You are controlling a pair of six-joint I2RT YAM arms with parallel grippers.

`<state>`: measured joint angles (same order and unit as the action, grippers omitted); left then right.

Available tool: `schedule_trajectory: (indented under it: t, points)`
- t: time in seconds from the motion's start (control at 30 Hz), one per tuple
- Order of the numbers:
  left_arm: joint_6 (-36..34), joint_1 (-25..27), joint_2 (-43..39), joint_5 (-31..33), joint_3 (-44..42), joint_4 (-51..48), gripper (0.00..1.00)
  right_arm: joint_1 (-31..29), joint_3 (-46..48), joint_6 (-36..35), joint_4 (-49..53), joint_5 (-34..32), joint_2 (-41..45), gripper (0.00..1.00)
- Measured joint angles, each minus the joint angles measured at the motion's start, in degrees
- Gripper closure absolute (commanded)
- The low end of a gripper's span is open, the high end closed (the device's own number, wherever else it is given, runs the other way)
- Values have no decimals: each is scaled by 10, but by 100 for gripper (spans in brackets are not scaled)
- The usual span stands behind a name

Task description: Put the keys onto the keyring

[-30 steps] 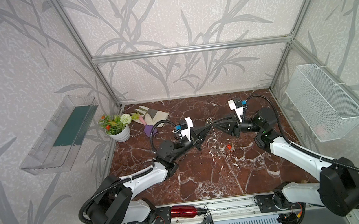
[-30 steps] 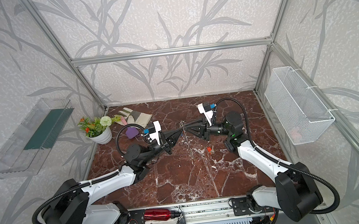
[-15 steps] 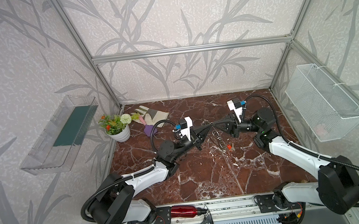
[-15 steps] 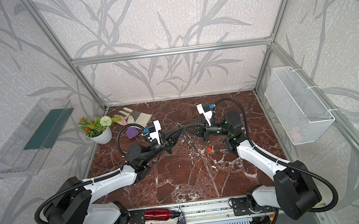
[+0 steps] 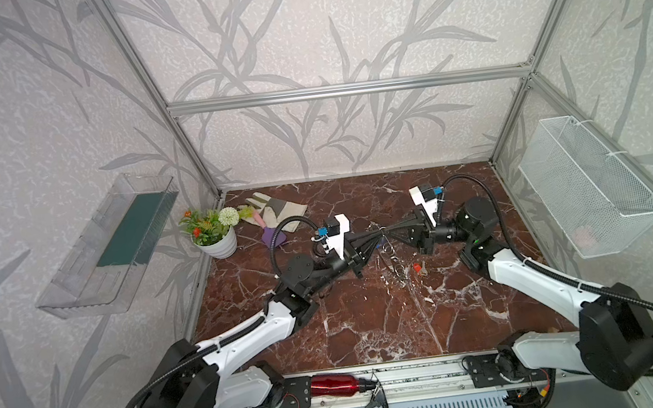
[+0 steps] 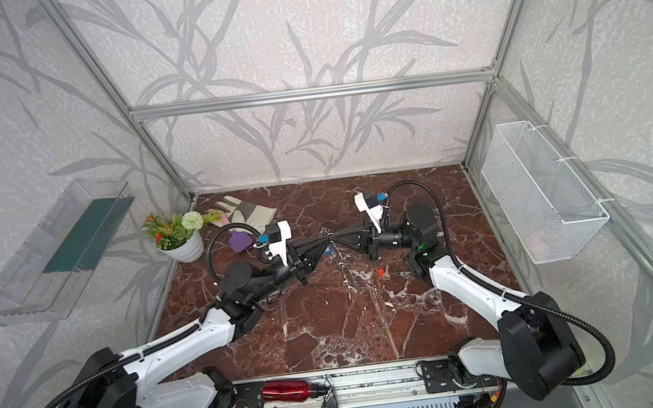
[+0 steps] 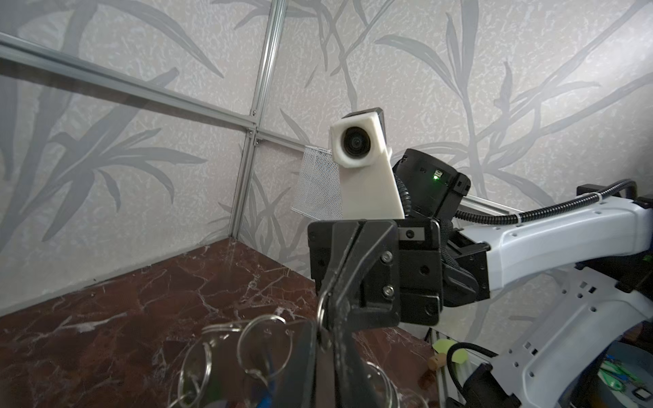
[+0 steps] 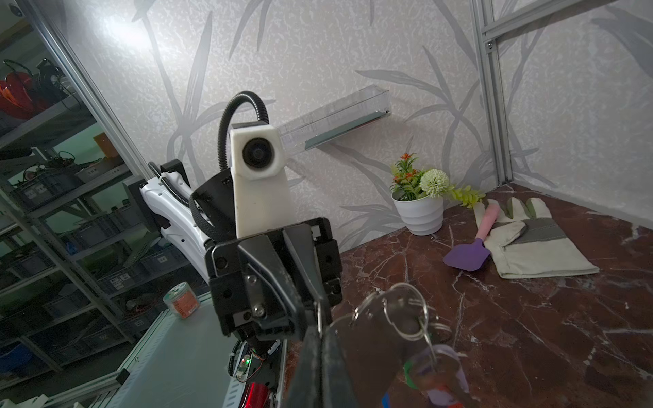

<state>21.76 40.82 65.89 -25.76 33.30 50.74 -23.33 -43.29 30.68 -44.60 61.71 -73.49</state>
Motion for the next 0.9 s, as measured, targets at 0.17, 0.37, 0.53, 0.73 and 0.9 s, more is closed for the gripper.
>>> schedule_trajectory:
  t: [0.17,0.37,0.53,0.73,0.9]
  points:
    - [-34,-20,-91,-9,27,-175,56,0,0,-24,33,-1,0,100]
    - [-108,-50,-119,-64,121,-384,51,0,0,-44,51,10,0,100]
    - [-185,-58,-77,-119,206,-527,56,-3,0,-59,59,21,0,100]
    - [-238,-59,-14,-160,257,-609,60,-10,0,-69,64,31,0,100]
    - [-252,-59,11,-173,267,-626,64,-14,0,-70,64,39,0,100]
